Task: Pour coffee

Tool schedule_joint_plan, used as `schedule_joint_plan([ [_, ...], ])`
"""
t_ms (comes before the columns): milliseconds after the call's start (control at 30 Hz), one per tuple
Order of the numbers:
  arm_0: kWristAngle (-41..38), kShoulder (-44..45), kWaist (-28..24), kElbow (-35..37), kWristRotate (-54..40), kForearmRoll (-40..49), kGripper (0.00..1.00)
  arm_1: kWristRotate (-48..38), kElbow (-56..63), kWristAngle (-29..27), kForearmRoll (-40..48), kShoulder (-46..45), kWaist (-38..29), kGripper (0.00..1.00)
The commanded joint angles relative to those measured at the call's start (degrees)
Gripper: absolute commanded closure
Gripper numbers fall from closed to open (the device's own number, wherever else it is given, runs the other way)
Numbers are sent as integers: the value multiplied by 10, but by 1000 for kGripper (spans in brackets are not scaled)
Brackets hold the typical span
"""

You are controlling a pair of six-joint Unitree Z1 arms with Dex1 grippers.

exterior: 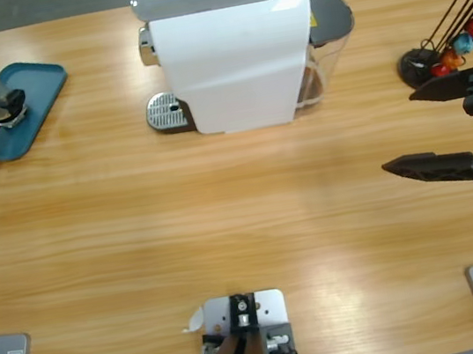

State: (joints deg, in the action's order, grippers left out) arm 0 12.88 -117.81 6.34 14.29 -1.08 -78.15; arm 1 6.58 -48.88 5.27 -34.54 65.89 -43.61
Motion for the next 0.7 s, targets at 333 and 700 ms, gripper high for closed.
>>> schedule_joint_plan([
  [333, 14, 365, 96, -148, -9, 85, 140, -8, 17, 1, 5, 2, -8, 13],
  [700, -231, 594, 264, 299, -35, 927, 78, -9, 19, 4, 6, 0, -8, 23],
])
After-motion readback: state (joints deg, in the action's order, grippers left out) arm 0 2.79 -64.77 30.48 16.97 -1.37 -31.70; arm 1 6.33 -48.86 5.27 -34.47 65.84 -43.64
